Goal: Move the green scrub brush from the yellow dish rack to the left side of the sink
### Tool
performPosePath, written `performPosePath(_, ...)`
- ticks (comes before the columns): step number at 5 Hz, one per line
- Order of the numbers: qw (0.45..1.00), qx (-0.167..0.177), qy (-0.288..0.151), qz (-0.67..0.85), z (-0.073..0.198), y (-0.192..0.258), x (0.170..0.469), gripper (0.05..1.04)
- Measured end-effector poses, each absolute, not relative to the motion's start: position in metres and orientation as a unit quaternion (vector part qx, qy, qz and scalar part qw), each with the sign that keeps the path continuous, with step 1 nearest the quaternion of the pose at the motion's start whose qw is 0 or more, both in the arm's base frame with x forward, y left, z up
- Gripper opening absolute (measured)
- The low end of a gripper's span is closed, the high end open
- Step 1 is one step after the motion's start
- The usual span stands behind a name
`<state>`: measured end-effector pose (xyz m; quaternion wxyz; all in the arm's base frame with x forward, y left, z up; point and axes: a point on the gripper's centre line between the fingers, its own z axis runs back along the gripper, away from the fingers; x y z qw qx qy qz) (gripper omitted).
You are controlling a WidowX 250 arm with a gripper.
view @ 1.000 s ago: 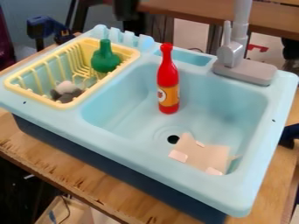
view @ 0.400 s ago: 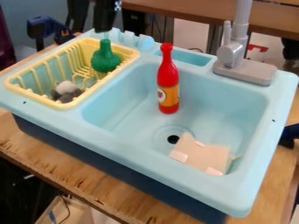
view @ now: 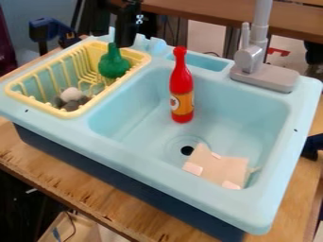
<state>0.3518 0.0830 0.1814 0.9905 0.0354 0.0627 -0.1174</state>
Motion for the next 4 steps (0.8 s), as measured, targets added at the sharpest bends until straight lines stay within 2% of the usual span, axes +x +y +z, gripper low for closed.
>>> performPosePath(1, 0.99, 0.032, 0.064, -0.122, 0.181, 0.082, 0.352, 1.001)
performPosePath(3, 0.988, 0.038, 0.103, -0.106, 0.159, 0.09, 0.355, 1.001)
performPosePath(4, 0.989, 0.042, 0.107, -0.095, 0.154, 0.096, 0.357, 0.939)
